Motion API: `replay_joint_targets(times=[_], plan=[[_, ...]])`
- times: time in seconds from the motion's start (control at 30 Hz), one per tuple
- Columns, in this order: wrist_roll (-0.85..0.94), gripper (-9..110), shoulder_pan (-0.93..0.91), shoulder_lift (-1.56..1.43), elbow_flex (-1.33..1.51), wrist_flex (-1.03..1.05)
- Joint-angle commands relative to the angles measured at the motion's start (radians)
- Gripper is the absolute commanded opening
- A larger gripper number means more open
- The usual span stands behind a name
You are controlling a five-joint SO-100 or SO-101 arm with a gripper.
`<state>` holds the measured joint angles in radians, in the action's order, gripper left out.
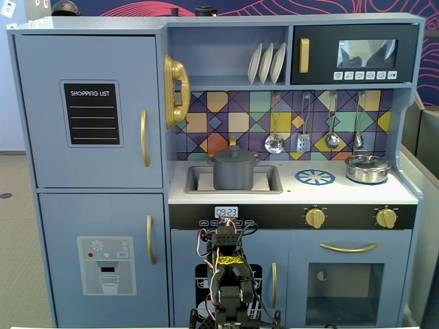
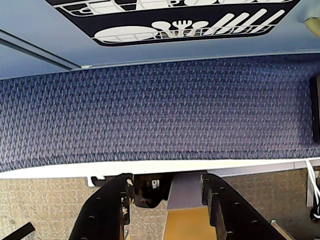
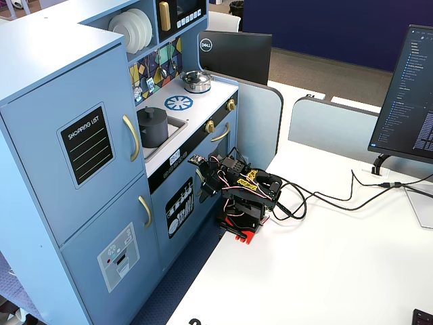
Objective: Take off the lid from the gray recipient and place it on the counter
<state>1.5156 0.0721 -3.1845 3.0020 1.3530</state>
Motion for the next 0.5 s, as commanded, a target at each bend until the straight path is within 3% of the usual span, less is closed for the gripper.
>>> replay_joint_targets(times=[0.0,0.33,0.47], plan=[[-0.043,0,-0.078,0.006,0.000,0.172],[-0.046,0,-0.074,0.006,-0.002,0.163],[-0.021,0,-0.097,0.006,-0.078,0.054]])
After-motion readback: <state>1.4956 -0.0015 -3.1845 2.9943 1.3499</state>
